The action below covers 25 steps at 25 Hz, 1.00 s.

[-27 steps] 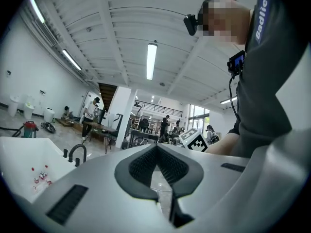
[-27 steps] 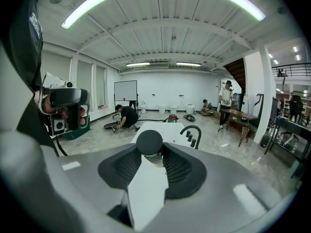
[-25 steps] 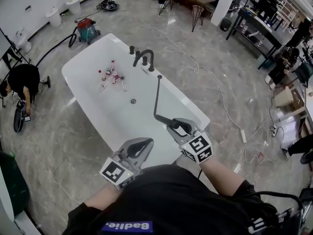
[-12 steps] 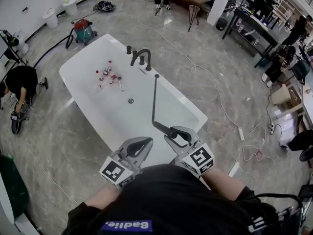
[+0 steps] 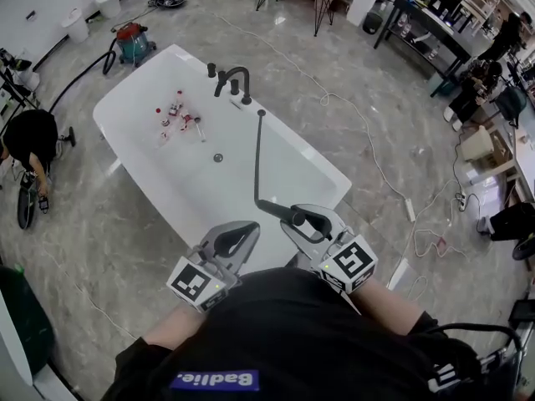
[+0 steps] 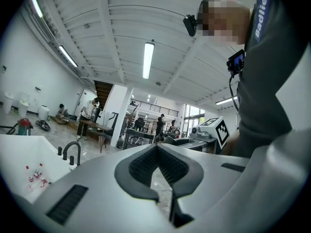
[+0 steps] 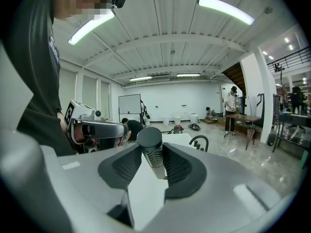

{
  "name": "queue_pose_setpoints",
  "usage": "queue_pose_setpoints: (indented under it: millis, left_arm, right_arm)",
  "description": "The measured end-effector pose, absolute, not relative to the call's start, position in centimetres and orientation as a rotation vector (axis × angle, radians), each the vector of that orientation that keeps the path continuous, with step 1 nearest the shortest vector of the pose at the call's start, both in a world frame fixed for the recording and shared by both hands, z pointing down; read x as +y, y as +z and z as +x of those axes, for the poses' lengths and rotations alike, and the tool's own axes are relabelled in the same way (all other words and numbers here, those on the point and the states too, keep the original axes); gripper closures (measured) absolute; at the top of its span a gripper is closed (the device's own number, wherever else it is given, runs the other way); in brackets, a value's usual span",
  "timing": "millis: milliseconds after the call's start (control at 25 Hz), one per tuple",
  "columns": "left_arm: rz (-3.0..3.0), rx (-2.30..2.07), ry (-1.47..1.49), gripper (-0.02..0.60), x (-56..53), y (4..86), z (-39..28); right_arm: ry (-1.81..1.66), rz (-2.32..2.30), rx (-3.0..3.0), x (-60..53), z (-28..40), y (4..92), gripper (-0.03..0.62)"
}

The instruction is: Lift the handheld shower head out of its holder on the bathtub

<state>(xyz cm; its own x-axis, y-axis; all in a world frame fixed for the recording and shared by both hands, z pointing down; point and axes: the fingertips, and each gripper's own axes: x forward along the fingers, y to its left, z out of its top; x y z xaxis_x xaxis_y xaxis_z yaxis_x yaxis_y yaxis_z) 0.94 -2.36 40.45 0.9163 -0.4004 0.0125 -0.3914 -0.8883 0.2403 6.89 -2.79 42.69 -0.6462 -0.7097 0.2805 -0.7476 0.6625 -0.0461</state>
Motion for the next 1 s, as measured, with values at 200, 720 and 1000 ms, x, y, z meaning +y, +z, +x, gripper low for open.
queue_pose_setpoints:
  millis: [200, 720, 1000]
  left_arm:
    - [2.847, -0.585, -0.032, 0.578, -2.7, 40.5, 1.9]
    - [2.848, -0.577, 0.004, 0.578, -3.1, 40.8, 2.6]
    - [2.860, -0.565, 0.002, 0.578, -3.6, 40.6, 3.7]
  right_arm:
    - [0.252, 1.180, -2.630, -3.1, 7.5, 43.4, 0.462]
    - [0.333, 1.205, -2.655, -4.5, 8.7, 44.1, 0.465]
    - [0.347, 1.205, -2.661, -5.0, 9.6, 44.0, 0.465]
